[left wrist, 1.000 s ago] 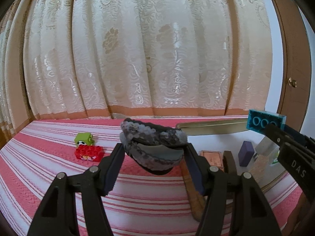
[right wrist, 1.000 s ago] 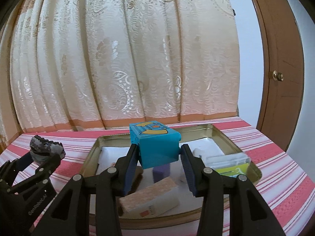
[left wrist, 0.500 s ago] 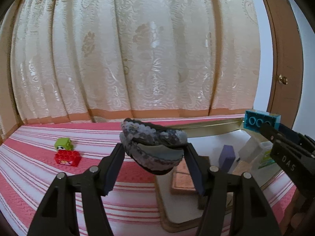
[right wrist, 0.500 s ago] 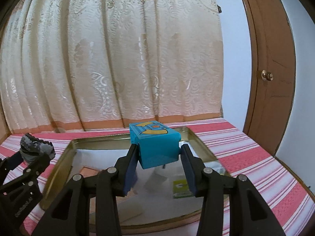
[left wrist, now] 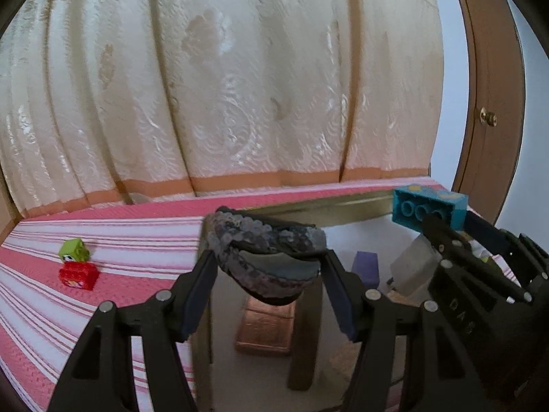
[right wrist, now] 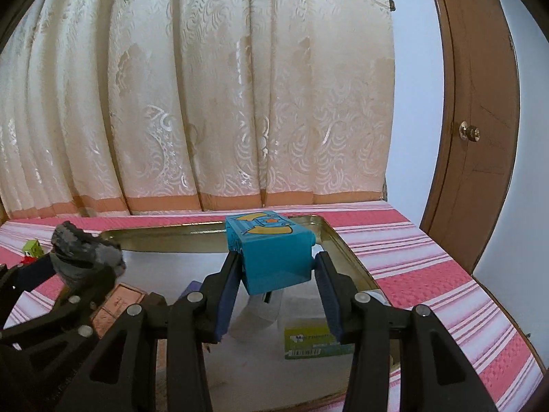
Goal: Organize rigid objects
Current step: 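Lower both items into the tray and open both tools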
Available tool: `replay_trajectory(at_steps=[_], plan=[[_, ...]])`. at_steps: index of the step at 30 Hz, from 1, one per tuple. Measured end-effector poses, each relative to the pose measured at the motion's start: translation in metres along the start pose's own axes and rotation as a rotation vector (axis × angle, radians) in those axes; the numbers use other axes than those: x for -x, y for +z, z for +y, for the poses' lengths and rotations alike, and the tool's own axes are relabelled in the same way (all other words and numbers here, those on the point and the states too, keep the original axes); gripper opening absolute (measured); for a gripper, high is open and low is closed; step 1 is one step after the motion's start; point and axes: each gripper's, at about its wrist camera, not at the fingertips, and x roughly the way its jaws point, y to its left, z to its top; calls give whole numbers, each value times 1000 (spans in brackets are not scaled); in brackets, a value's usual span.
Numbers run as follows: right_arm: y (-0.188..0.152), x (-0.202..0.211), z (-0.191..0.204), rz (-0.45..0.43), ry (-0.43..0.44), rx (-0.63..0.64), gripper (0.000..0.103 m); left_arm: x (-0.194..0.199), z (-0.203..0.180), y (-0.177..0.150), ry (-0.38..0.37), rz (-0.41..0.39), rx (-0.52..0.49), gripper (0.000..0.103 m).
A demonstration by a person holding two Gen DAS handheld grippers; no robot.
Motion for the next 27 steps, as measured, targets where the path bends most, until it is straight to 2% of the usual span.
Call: replay_trajectory(at_steps=[6, 14, 16, 17, 18, 21, 27], plan=[[0, -10, 0, 44, 22, -11, 47, -14, -5, 1, 8, 58, -16, 62], [1, -12, 7, 49, 51, 11, 48, -28, -5, -2, 25, 119, -29, 64], [2, -11, 7, 41, 50, 10, 57, -23, -6, -2, 53, 85, -54, 73], [2, -10, 6, 38, 48, 4, 77, -20, -7, -2, 74, 66, -71, 85], [2, -9, 4, 31, 44, -8, 90, -15, -9, -2, 86, 41, -85, 102], [2, 0, 1, -18, 54, -34, 91, -3, -11, -2, 83, -18, -101, 103], [2, 8, 1, -65, 26, -41, 91, 1, -6, -1, 52, -21, -79, 103]])
